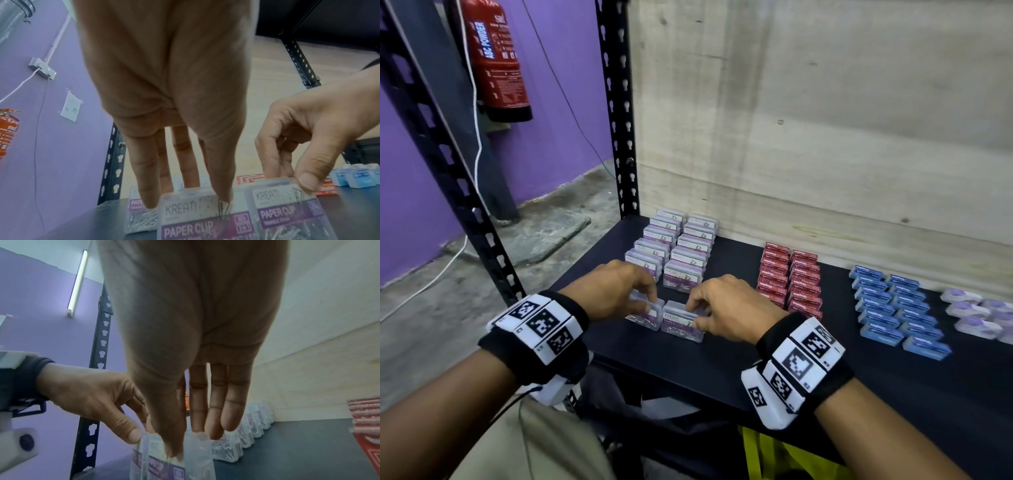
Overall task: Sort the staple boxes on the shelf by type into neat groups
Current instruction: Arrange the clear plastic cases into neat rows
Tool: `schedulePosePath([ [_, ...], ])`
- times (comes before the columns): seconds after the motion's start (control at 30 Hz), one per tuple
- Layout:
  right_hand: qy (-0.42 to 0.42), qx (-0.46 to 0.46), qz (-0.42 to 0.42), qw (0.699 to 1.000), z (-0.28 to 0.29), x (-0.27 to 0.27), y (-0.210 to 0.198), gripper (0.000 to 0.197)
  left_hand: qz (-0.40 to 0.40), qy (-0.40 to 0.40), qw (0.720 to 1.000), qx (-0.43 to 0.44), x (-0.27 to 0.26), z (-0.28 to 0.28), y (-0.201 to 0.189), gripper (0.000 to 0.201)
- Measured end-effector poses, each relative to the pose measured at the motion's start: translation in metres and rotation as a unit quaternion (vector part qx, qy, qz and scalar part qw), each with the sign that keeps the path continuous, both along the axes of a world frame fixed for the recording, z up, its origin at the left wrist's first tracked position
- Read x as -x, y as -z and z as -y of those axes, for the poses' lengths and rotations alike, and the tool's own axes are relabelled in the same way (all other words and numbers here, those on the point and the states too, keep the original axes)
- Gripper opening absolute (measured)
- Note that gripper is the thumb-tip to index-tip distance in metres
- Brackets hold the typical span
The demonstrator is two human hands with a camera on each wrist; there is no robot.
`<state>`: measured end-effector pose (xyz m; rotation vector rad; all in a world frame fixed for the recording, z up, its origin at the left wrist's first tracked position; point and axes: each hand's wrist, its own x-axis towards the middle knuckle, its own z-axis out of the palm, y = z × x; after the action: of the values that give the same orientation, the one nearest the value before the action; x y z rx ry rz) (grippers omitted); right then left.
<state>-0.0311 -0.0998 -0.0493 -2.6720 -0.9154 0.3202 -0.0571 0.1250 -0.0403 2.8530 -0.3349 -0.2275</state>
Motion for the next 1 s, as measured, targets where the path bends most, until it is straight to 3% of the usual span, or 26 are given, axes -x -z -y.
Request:
schedulePosePath([
  [0.57,-0.018,-0.010,0.007,1.000,0.014,0.028,0.003,0.021,-0.023,0.022,0.999,-0.018,0.022,0.007,-0.004,0.016],
  [1.0,-0.035,-0.004,-0.027,0.999,0.013,0.028,-0.006,0.016,-0.055,0.026,0.998,0.027,0.015,-0.003,-0.007,0.013],
])
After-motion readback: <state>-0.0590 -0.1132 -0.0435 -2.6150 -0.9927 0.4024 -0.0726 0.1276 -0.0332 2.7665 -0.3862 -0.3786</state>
